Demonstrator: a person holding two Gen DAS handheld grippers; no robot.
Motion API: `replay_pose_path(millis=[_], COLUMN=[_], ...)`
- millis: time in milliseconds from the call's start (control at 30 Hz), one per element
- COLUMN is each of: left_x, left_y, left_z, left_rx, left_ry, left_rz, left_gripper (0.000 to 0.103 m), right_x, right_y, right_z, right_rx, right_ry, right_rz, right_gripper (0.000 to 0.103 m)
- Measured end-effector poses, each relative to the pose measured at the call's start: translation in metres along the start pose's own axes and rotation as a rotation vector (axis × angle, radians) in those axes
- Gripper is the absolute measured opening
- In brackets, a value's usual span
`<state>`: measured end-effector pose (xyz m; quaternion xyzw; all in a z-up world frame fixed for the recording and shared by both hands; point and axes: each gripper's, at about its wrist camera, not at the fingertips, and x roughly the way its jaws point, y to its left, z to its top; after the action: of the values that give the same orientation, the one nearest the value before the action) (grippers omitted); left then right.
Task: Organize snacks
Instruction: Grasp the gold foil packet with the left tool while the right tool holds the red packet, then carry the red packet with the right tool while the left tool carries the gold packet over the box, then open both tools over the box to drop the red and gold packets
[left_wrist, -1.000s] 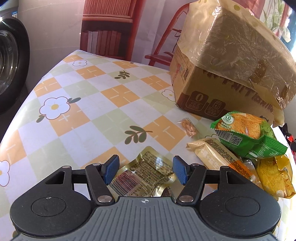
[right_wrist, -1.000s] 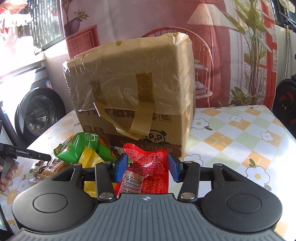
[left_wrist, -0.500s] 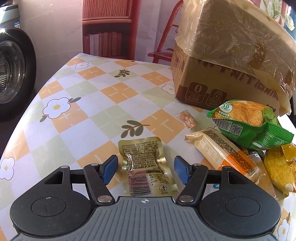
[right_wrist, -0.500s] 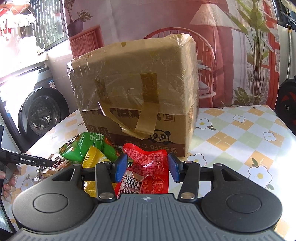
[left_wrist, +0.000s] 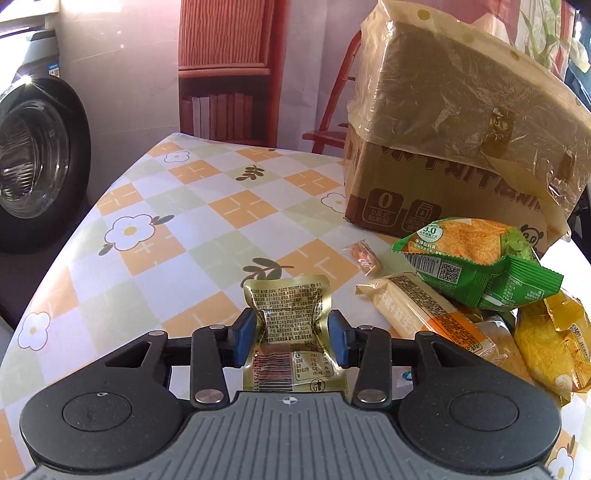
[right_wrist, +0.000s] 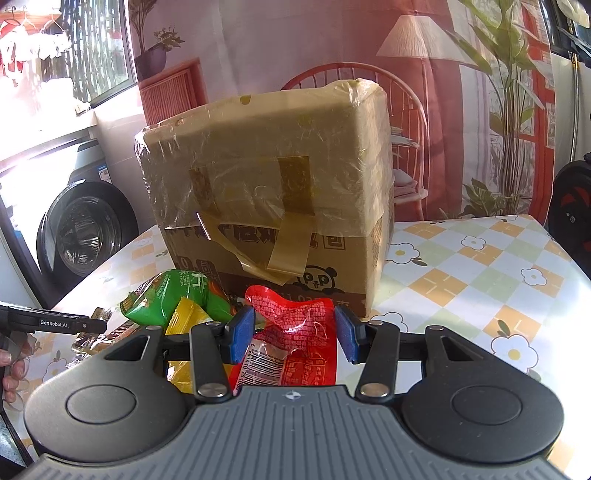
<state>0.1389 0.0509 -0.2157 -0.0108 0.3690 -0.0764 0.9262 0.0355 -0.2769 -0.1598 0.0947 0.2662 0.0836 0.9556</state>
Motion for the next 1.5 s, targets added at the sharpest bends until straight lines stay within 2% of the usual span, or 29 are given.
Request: replay_pose_path(millis=[233,500,633,800,1067,1233,1400,1500], left_x=[-0.036,-0.081,-0.099,-0.104,-0.101,-0.066,-0.018,0.007], left_y=[-0.003,-0.009,-0.015,-0.030,-0.076,-0.107,-0.131,-0.141], left_z=[0.020,0.056,0.077,0.107,0.175,0.216,0.232,0.237], left_rx=[-0.033,-0.091,-0.075,-0.020,0.066,0.092,0.135,0.159], left_ry=[-0.104,-0.239,-0.305,-0.358,-0.459,-0.414,-0.344,-0.288], left_rz=[-0.025,-0.071,-0.076,-0.094,-0.149,-0.193,-0.190,-0.181], left_gripper=[0.044,0.044,0.045,0.045,0.045,0.046,0.046,0.055], right_x=[-0.006,-0.017,-0.023,-0.025,-0.010,0.036,0.078,0.095], right_y=[0.008,0.022,0.028,0.031,0.034,0.032,0.027,0.023], right_z=[0.012,0.046,0.063,0.086,0.150,0.181,0.186,0.183], right_rx=[-0.043,-0.098,-0.114,-0.130,-0.202,-0.217,-0.187,-0.163], right_ry=[-0.062,-0.168,-0.220,-0.256,-0.328,-0.264,-0.175,-0.121], right_rz=[0.008,0.033,0.049,0.062,0.052,0.021,-0.012,-0.025], right_gripper=[0.050,0.050,0.050,0.050,0.050,0.050,0.050,0.052])
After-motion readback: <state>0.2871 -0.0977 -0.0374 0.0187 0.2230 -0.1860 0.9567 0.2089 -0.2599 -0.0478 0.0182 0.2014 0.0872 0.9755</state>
